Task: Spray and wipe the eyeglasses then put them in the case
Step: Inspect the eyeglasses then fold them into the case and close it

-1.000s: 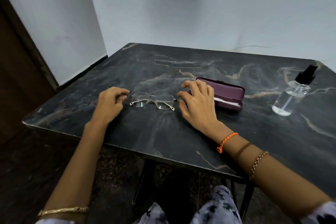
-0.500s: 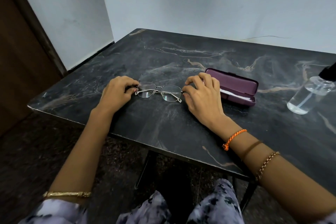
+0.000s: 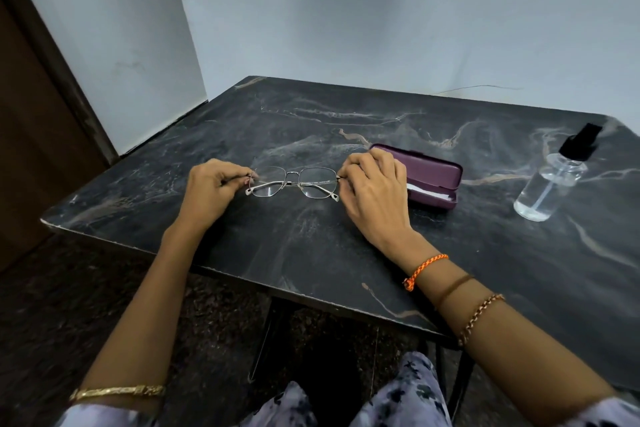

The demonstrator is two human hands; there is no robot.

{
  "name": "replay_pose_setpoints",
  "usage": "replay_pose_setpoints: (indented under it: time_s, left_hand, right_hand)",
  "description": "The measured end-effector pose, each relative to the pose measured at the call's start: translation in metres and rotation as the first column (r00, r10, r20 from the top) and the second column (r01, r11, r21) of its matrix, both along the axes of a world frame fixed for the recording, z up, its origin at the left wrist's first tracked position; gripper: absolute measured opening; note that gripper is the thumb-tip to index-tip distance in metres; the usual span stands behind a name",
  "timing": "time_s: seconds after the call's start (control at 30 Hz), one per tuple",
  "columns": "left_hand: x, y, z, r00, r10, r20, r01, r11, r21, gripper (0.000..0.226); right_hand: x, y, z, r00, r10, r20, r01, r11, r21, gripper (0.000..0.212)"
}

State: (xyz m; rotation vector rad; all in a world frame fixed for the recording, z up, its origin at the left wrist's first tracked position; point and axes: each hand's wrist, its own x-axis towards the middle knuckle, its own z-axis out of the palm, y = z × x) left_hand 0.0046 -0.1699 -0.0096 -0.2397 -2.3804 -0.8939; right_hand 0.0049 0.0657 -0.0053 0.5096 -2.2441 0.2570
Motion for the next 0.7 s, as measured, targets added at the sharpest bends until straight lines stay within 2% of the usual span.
replay_pose_setpoints:
  time_s: [0.2, 0.3, 0.5, 0.7]
  left_hand:
    - [-0.008, 0.025, 0.012, 0.996, -0.079, -0.035, 0.082, 0.990, 0.115, 0.015]
    - [-0.020, 0.048, 0.023, 0.986, -0.141, -0.089, 0.151, 0.982, 0.116, 0.014]
    - [-0.048, 0.100, 0.032, 0.956, -0.267, -0.119, 0.266, 0.964, -0.023, 0.013]
    - [-0.068, 0.128, 0.020, 0.952, -0.302, -0.054, 0.304, 0.952, 0.033, 0.018]
  right_hand:
    - [0.004, 0.024, 0.013, 0.993, -0.016, -0.114, -0.003, 0.986, -0.168, 0.008]
    - [0.004, 0.045, 0.023, 0.993, -0.055, -0.105, 0.025, 0.963, -0.269, 0.011]
    - [0.003, 0.088, 0.024, 0.990, -0.127, 0.055, 0.138, 0.896, -0.422, 0.006]
    - [-0.004, 0.106, 0.009, 0.953, -0.190, 0.235, 0.286, 0.822, -0.493, 0.012]
